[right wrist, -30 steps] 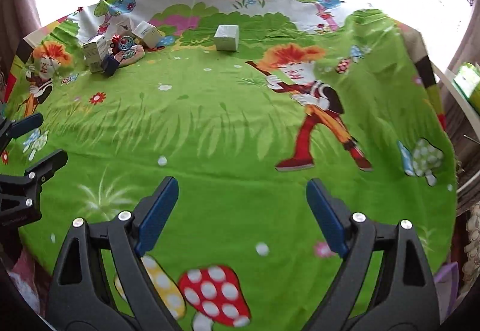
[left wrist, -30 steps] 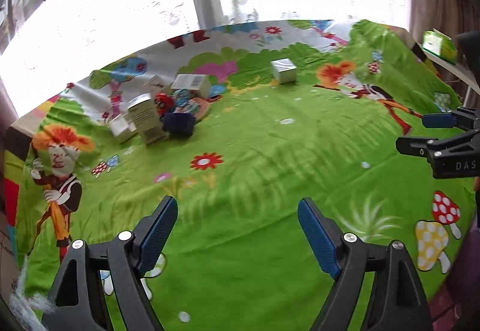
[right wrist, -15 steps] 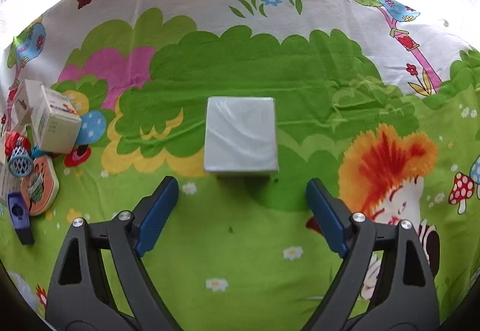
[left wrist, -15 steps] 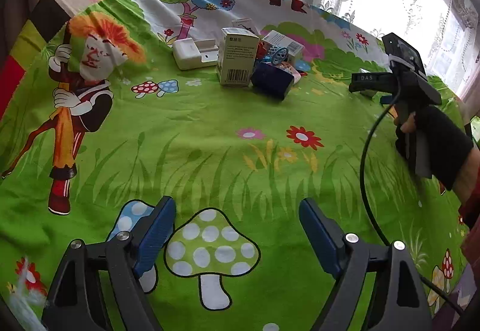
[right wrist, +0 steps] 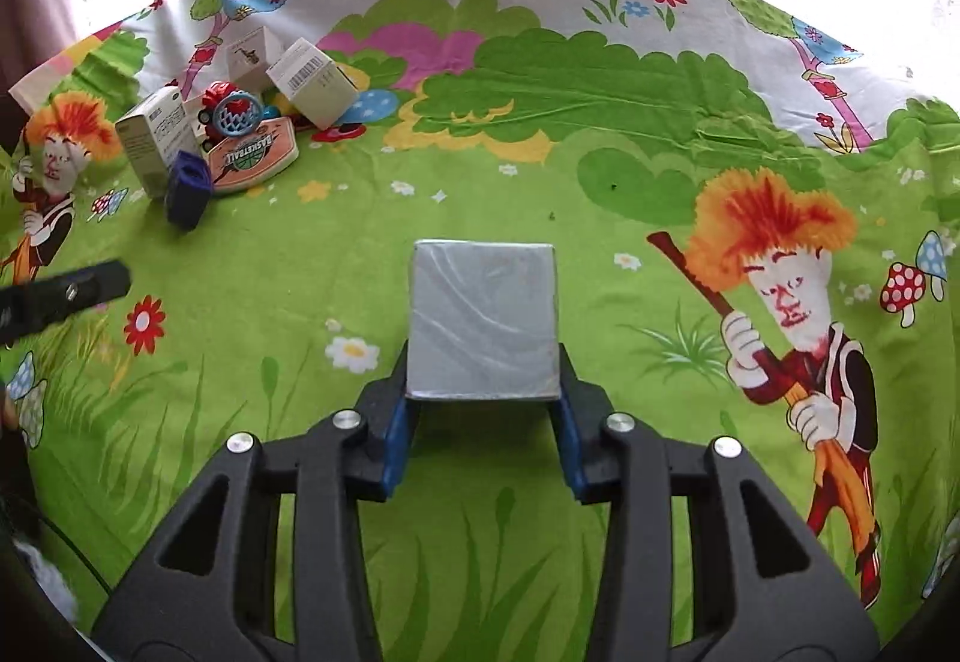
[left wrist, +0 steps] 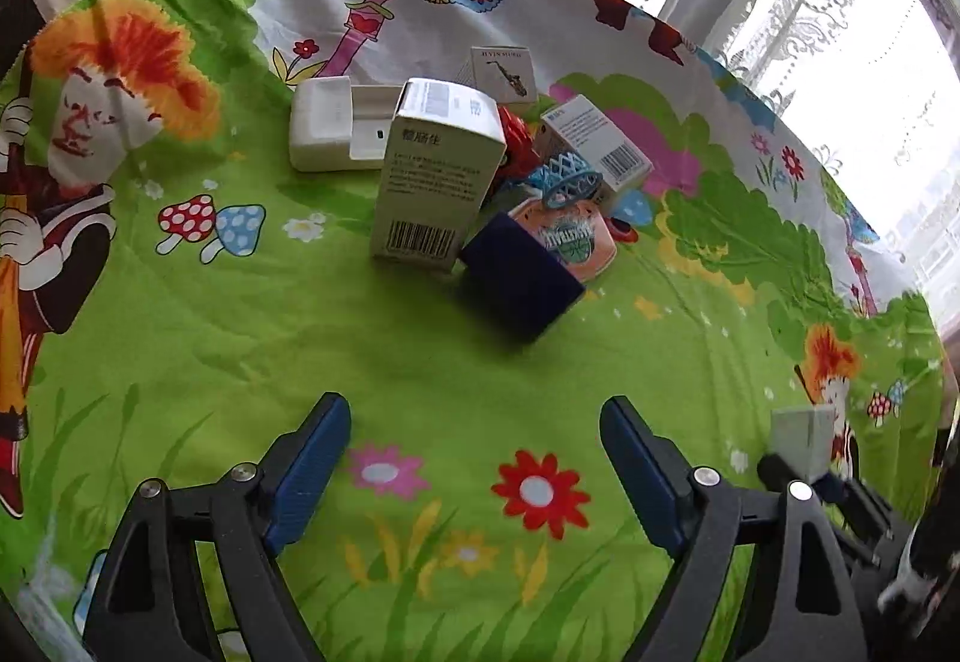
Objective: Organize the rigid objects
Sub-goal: 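Grasp the silver cube with right tool while left tool grasps the blue box, then carry the silver cube and blue box over to the storage box, then open both tools to drop the cube and blue box inside, then move both open tools back toward the remaining objects on the bed, then grasp the white medicine box with right tool while left tool grasps the white holder tray, then carry the white holder tray and medicine box over to the storage box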
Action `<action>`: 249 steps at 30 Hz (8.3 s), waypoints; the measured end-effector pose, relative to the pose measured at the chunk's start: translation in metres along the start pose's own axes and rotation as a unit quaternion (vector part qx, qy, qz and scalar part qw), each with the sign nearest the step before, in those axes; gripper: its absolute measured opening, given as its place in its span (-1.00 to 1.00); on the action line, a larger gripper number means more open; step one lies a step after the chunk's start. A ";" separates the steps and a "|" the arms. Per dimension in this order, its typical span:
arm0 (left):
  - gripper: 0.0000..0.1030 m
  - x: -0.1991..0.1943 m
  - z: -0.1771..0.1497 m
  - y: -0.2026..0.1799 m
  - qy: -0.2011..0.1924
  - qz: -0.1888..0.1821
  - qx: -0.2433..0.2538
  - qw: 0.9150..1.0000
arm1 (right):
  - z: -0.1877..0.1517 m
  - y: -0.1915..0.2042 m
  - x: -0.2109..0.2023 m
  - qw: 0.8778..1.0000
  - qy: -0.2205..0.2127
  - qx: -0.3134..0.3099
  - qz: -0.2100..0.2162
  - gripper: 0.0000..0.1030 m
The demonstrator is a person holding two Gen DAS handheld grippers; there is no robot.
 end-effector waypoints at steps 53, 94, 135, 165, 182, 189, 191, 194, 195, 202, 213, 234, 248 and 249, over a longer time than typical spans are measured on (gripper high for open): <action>-0.45 -0.079 -0.124 0.068 -0.022 0.055 0.201 0.978 | -0.100 0.069 -0.056 0.998 -0.002 0.008 0.070 -0.13; -0.44 -0.114 -0.248 -0.036 -0.010 0.032 0.356 0.934 | -0.221 0.040 -0.168 0.998 -0.040 0.031 0.049 -0.13; -0.44 -0.125 -0.450 -0.285 0.017 -0.062 0.643 0.763 | -0.379 -0.179 -0.236 0.969 -0.030 0.216 -0.116 -0.13; 0.55 -0.086 -0.100 0.058 -0.095 0.154 0.243 0.953 | -0.117 0.088 -0.098 0.997 -0.011 -0.070 0.017 0.60; 0.60 -0.077 -0.073 0.146 -0.048 0.032 0.053 0.997 | 0.171 0.247 -0.028 0.982 -0.082 -0.115 0.125 0.31; 0.61 -0.078 -0.071 0.147 -0.048 0.021 0.052 0.997 | 0.180 0.264 0.021 0.977 -0.006 -0.184 0.109 -0.27; 0.62 -0.078 -0.070 0.147 -0.048 0.019 0.052 0.997 | 0.157 0.259 0.005 0.968 -0.027 -0.218 0.119 -0.28; 0.62 -0.079 -0.070 0.145 -0.049 0.008 0.052 0.997 | 0.108 0.242 -0.016 0.956 0.000 -0.254 0.148 -0.29; 0.62 -0.079 -0.070 0.145 -0.051 0.002 0.051 0.997 | 0.091 0.236 -0.020 0.953 0.009 -0.263 0.148 -0.29; 0.62 -0.086 -0.073 0.136 -0.059 -0.045 0.066 0.995 | 0.085 0.205 -0.026 0.969 -0.008 -0.190 0.156 0.61; 0.62 -0.118 -0.156 0.113 0.055 0.015 0.279 0.959 | 0.068 0.239 0.027 0.976 0.036 -0.203 0.069 0.61; 0.79 0.020 0.113 0.054 0.031 0.124 0.431 0.893 | -0.043 0.079 -0.019 0.990 -0.006 -0.122 0.069 -0.14; 0.29 0.024 0.063 0.055 0.116 0.037 0.357 0.926 | -0.042 0.077 -0.020 0.990 -0.007 -0.118 0.076 -0.12; 0.28 0.014 0.037 0.057 0.134 0.008 0.323 0.937 | -0.042 0.077 -0.020 0.990 -0.007 -0.118 0.075 -0.12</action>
Point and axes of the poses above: each gripper's, at about its wrist camera, not at the fingertips, and x roughly the way its jaws point, y to its left, z to its top, the point moved 10 cm from there along x, roughly the way its jaws point, and after that the axes turned 14 degrees about y, right-handed, at the moved point
